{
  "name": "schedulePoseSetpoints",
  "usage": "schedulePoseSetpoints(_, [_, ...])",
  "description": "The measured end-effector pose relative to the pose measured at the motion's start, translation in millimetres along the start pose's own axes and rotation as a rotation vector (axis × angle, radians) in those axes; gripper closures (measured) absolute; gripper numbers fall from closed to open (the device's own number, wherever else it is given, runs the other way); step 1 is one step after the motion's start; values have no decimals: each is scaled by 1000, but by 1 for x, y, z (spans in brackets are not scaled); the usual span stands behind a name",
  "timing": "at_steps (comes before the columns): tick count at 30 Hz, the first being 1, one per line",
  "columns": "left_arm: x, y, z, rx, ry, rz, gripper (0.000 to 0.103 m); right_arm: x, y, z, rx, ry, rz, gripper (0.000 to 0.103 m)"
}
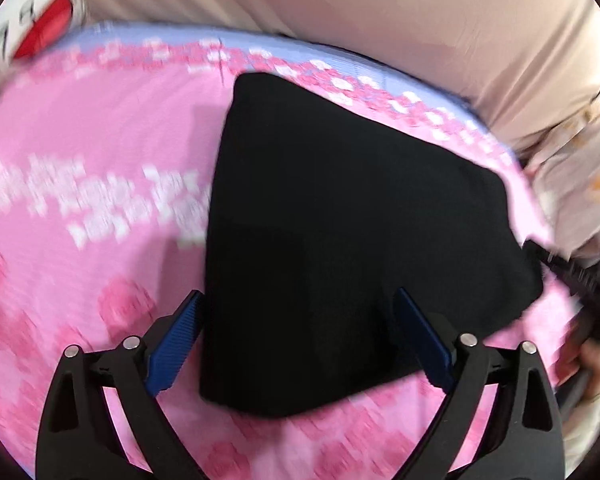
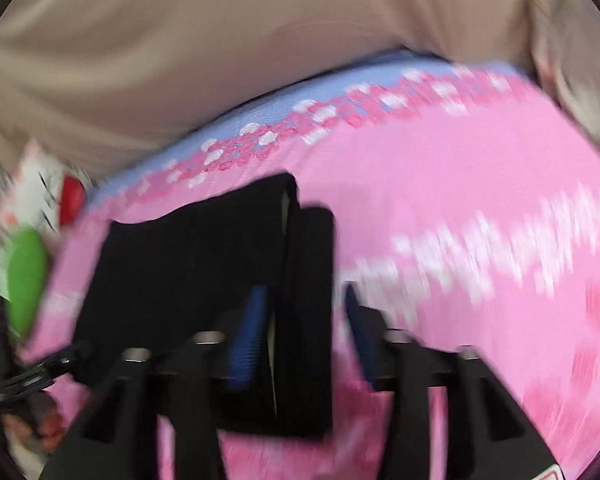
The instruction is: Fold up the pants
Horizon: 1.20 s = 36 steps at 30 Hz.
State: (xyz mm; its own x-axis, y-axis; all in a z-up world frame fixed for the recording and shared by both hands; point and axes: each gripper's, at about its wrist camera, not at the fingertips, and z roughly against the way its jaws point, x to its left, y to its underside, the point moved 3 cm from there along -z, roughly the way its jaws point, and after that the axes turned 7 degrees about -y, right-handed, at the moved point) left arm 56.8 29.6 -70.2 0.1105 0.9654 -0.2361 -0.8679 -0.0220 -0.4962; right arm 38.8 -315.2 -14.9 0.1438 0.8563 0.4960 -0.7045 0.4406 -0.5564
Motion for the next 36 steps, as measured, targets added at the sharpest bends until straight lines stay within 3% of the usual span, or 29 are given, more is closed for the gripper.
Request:
schedulePoseSetpoints(3, [8, 10, -6, 61, 82, 73, 6, -7, 25, 5, 44, -101, -79, 36])
schedulePoseSetpoints(6, [3, 9, -7, 30, 61, 79, 6, -6, 41, -7, 91, -196, -144, 34])
schedulePoseSetpoints(8, [-2, 6, -10, 22, 48, 81, 10, -2, 48, -18, 100, -193, -149, 33])
schedulePoseSetpoints(9, [-4, 3, -11, 10, 24, 71, 31, 3, 48, -20, 83, -188, -127, 37])
schedulePoseSetpoints(10, [-6, 0, -12, 2, 2, 53, 43, 5, 47, -23, 85, -180, -116, 56])
schedulePoseSetpoints(12, [-5, -4, -6, 10, 35, 56, 69, 13, 42, -19, 71, -217, -111, 66])
schedulePoseSetpoints(14, [0, -8, 13, -14, 55, 47, 83, 26, 40, -2, 46, -250, -66, 70])
schedulePoseSetpoints(15, [3, -8, 23, -23, 72, 48, 84, 32, 41, 8, 42, -282, -57, 70])
schedulePoseSetpoints(17, [7, -3, 48, -12, 118, 42, 84, 44, 46, 31, 33, -338, -38, 70])
schedulePoseSetpoints(20, [6, 19, 66, 33, 132, 8, 83, 42, 66, 46, 61, -333, -36, 66])
schedulePoseSetpoints(23, [4, 49, 55, 83, 59, -30, 71, 21, 99, 31, 137, -161, -33, 53])
schedulePoseSetpoints(24, [4, 54, 54, 74, 16, -39, 64, 14, 105, 31, 128, -142, -54, 50])
schedulePoseSetpoints(26, [4, 53, 64, 41, -20, -24, 65, 13, 101, 48, 49, -161, -99, 51])
schedulePoseSetpoints(27, [1, 49, 74, 10, -29, -28, 64, 22, 92, 62, -19, -120, -51, 54])
schedulePoseSetpoints(28, [-4, 42, 87, -42, -43, -33, 61, 38, 80, 74, -81, -80, 32, 66])
schedulePoseSetpoints(30, [-13, 29, 103, -123, -53, -27, 33, 66, 62, 81, -122, -91, 143, 84])
schedulePoseSetpoints(32, [-29, 20, 112, -194, -70, -32, 29, 99, 39, 64, -101, -191, 219, 95])
schedulePoseSetpoints(34, [-42, 15, 110, -220, -80, -53, 28, 122, 24, 34, -60, -205, 285, 97])
schedulePoseSetpoints(36, [-53, 12, 84, -208, -164, -116, 24, 132, 12, -13, 22, -201, 334, 97])
